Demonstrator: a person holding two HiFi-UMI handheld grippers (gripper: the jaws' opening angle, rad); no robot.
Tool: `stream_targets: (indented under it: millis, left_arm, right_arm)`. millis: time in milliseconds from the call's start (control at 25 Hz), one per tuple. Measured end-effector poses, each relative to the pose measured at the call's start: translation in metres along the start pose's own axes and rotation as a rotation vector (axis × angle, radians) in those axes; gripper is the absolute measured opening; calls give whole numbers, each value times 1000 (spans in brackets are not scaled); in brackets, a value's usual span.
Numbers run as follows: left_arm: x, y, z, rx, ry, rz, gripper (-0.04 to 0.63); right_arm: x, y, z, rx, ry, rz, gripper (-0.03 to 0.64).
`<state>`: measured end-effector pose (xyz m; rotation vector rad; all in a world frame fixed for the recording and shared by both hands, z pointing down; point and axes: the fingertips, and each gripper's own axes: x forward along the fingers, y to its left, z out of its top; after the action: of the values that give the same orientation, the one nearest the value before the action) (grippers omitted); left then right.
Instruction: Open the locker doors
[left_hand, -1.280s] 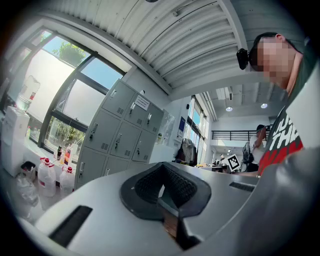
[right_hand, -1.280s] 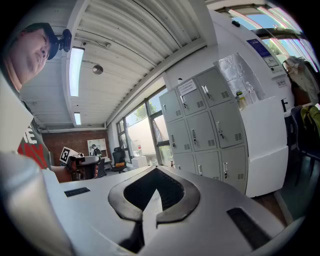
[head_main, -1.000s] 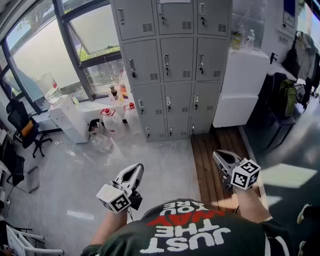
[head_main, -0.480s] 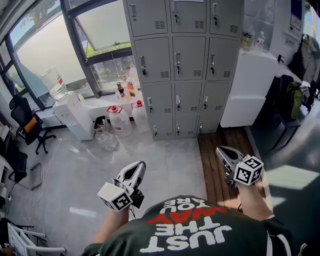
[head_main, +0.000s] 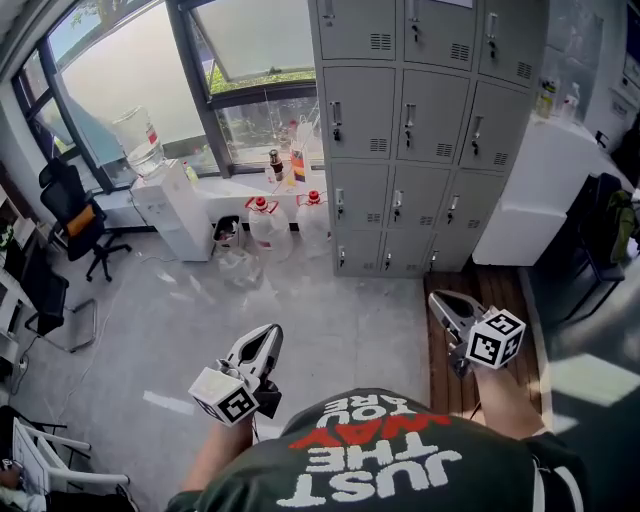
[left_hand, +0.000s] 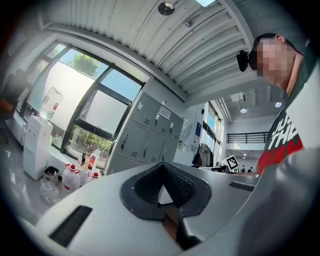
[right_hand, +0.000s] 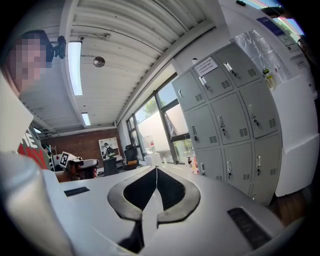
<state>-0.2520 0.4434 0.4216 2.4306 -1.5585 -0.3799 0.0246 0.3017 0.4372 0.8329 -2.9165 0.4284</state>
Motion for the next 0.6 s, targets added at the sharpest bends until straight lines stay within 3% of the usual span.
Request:
stream_targets:
  millis: [320,600]
  left_arm:
    - [37,62,-7,-8,18,103,-3]
    - [154,148,-1,9,-18,223,-3]
  right_arm:
    - [86,-55,-1,39,42,78,34]
    - [219,-170,29,34,62,229,35]
